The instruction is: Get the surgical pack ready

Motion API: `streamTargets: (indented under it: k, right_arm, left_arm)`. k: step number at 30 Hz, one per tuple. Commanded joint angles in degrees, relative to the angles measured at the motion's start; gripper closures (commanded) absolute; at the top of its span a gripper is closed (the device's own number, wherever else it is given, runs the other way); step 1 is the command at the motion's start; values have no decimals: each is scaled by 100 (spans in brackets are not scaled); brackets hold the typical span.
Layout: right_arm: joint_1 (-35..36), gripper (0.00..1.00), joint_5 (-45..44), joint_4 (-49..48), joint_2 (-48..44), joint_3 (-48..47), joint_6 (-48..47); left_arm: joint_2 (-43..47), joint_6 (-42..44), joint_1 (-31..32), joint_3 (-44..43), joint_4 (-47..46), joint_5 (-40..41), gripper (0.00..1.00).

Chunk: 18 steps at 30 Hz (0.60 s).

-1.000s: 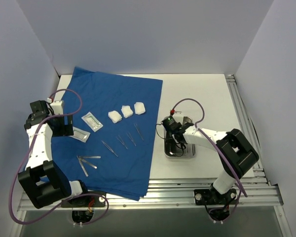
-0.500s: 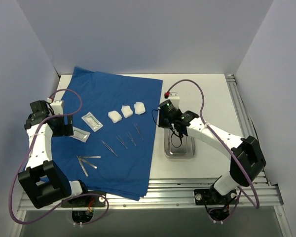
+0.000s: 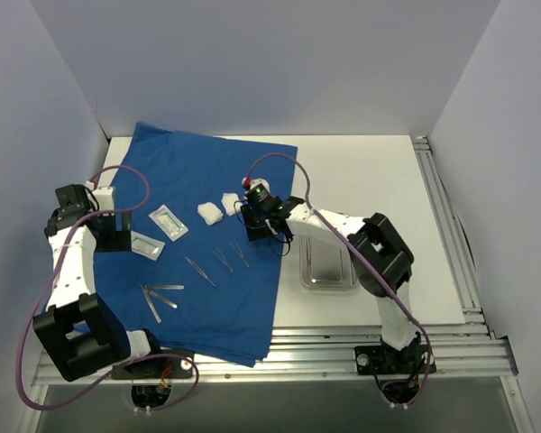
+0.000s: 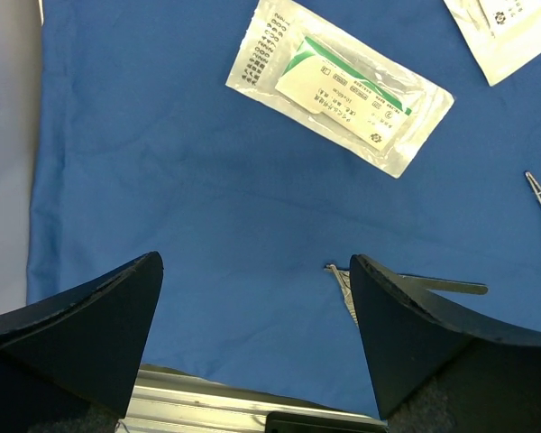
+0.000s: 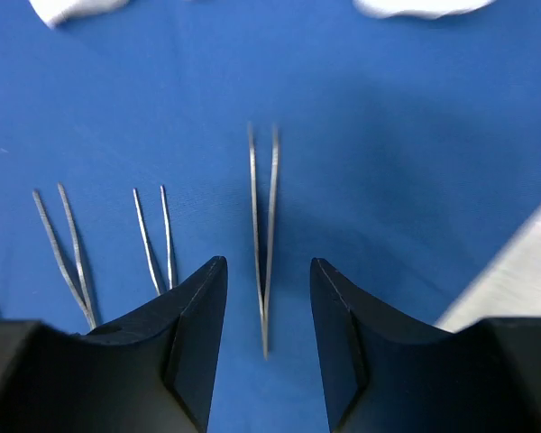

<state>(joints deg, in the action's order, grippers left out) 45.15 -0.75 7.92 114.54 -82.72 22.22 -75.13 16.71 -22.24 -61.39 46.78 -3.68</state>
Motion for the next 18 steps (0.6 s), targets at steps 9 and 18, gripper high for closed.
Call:
streamTargets:
  k: [9,18]
  right_arm:
    - [161,78,-98,324,666,-412,-121]
    - [231,100,-329,455,526,-535,-95]
  left_arm:
    - [-71,95,-17,65,85,-53,6]
    - [-98,666,70,-119,568,-1237,28]
